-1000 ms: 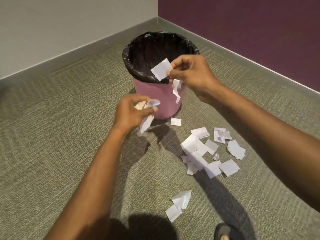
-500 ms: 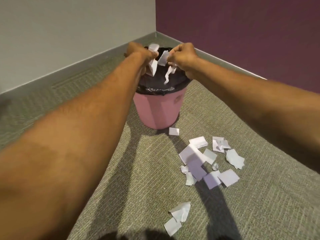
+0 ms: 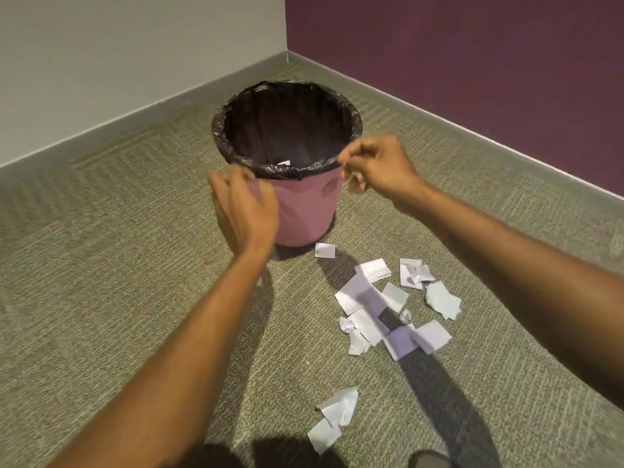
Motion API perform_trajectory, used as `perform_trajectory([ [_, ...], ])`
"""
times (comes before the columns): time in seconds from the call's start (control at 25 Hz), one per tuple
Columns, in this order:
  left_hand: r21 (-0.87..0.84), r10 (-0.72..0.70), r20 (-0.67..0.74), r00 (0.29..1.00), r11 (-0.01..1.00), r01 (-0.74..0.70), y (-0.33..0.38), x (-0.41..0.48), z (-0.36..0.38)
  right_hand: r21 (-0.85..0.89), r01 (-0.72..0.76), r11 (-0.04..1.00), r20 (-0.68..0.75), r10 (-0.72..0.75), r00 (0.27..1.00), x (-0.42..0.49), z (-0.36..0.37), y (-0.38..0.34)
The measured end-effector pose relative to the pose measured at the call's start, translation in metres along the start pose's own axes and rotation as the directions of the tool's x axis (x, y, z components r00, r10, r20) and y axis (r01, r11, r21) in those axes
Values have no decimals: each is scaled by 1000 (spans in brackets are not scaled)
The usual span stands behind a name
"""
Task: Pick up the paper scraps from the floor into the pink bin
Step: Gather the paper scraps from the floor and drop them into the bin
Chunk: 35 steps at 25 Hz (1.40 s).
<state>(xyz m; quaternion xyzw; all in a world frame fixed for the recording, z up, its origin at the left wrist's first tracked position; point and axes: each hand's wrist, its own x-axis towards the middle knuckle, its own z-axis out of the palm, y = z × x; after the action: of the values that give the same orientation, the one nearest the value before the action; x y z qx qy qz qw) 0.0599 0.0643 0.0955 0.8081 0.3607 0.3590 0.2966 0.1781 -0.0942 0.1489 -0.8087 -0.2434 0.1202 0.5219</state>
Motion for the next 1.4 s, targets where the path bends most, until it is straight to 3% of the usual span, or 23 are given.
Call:
perform_trajectory([
  [0.08,118,56,287,956,989,-93,-33,-50,18,-139,-112,984,90,125,988,-22,-4,43],
  [0.16,220,28,600,800,955,-199,-54,-94,41,-356,-198,914,196,279,940,-37,-7,95],
  [0.28,211,22,845,534,904,-371,-60,-139,71,-662,-215,718,255,485,837,-54,-14,164],
  [0.4,133,41,948,316,849,-511,-55,-153,97,-768,-156,621,293,557,777,-76,-19,201],
  [0.52,102,49,979,199,727,-679,-46,-153,117,-782,-51,622,384,543,747,-93,-18,222],
  [0.68,65,-31,998,58,621,-781,-37,-147,136,-850,152,504,462,576,675,-123,-18,227],
  [0.76,66,-50,998,45,602,-796,-40,-150,142,-862,252,440,481,549,683,-141,-15,222],
  [0.88,55,16,997,82,614,-787,-42,-159,143,-848,352,395,502,388,773,-158,-8,221],
  [1.2,28,191,955,226,702,-711,-42,-161,136,-791,303,532,467,205,860,-161,-4,222],
  [1.4,-7,223,936,274,787,-617,-55,-150,136,-762,220,609,437,233,869,-154,-2,229],
])
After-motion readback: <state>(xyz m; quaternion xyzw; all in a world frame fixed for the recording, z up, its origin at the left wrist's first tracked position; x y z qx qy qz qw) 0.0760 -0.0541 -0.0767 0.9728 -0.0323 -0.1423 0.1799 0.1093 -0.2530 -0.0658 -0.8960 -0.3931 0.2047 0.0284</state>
